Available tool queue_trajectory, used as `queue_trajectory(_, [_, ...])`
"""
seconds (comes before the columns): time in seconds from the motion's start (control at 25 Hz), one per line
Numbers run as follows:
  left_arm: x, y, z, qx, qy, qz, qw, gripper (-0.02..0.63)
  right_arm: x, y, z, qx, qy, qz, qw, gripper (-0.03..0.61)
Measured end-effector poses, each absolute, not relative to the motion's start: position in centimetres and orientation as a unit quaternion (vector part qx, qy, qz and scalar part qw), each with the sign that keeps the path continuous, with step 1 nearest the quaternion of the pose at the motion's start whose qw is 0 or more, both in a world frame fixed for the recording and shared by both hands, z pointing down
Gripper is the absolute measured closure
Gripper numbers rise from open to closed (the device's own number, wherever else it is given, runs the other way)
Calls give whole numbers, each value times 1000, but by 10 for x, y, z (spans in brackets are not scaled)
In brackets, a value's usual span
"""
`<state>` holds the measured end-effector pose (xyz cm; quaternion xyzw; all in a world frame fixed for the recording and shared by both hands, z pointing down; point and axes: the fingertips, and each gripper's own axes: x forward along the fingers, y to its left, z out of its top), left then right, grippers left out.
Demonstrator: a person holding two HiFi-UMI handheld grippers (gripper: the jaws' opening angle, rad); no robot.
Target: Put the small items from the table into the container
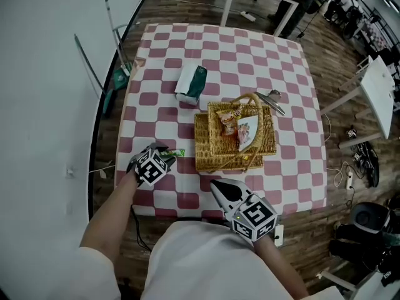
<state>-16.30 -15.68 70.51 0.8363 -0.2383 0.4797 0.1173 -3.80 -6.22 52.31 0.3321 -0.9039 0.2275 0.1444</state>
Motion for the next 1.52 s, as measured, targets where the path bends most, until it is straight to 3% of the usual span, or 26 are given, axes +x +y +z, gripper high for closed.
queue_trajectory(0.48, [-165, -162, 708, 832, -247, 482, 124, 488, -34, -66, 524, 334, -904, 227, 141, 571])
queue_trajectory(0.68, [-165, -162, 702, 831, -255, 478, 123, 548, -33, -67, 521, 331, -906, 226, 139, 571])
queue_trajectory(1.52, [-152, -149, 649, 839, -337, 401, 147, 563, -23, -63, 501, 301, -924, 197, 129, 571])
